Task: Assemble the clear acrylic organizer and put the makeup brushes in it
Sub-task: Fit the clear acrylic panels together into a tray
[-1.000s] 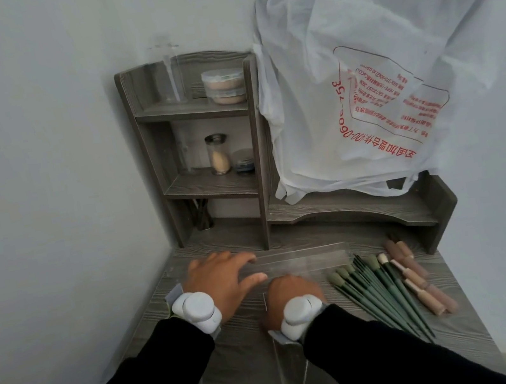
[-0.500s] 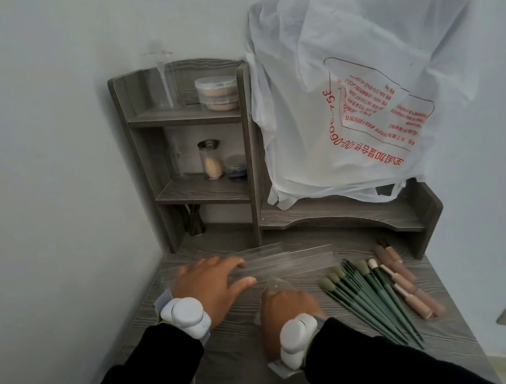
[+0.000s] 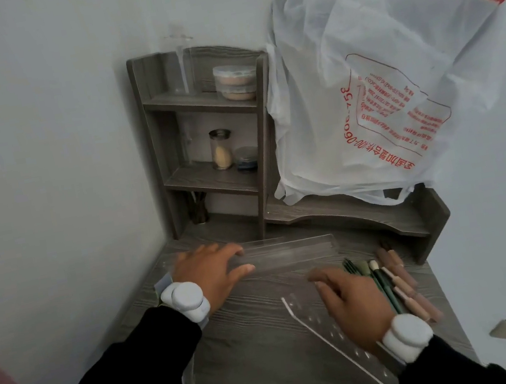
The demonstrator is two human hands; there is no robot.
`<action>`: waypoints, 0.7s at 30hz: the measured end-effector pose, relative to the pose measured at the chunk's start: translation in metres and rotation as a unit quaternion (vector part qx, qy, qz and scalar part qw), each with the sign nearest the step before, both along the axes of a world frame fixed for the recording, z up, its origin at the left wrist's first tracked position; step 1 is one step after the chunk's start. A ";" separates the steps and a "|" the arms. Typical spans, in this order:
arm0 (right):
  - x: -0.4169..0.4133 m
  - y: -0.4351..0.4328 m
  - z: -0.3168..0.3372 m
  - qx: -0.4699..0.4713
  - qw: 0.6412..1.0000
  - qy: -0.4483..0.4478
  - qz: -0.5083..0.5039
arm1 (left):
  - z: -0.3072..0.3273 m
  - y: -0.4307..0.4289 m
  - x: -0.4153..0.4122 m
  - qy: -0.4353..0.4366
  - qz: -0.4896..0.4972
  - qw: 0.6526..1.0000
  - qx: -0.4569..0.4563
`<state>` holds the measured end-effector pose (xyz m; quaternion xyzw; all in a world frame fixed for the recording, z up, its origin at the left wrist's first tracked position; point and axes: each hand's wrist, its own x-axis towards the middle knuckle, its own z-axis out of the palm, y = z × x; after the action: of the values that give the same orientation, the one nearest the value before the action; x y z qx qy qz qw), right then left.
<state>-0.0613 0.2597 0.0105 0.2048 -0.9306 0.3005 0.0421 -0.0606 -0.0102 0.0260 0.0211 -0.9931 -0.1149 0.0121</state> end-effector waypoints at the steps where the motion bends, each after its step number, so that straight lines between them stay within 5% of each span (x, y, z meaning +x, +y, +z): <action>1: -0.001 0.002 0.000 -0.013 1.000 -0.001 -0.019 | 0.000 -0.001 0.000 0.000 0.000 1.000 0.002; 7: -0.006 0.010 0.012 -0.107 0.983 -0.103 -0.106 | -0.004 -0.008 0.000 0.016 0.007 1.000 0.023; 13: -0.016 0.018 0.022 -0.135 0.965 -0.120 -0.190 | -0.005 -0.010 0.002 0.022 0.005 0.999 0.026; 21: -0.032 0.026 0.029 -0.300 0.917 -0.116 -0.237 | -0.004 -0.010 0.001 0.018 0.010 0.999 0.028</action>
<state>-0.0935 0.2852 0.0398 -0.0799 -0.8163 0.5687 0.0629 -0.0597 -0.0200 0.0216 0.0290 -0.9888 -0.1431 0.0305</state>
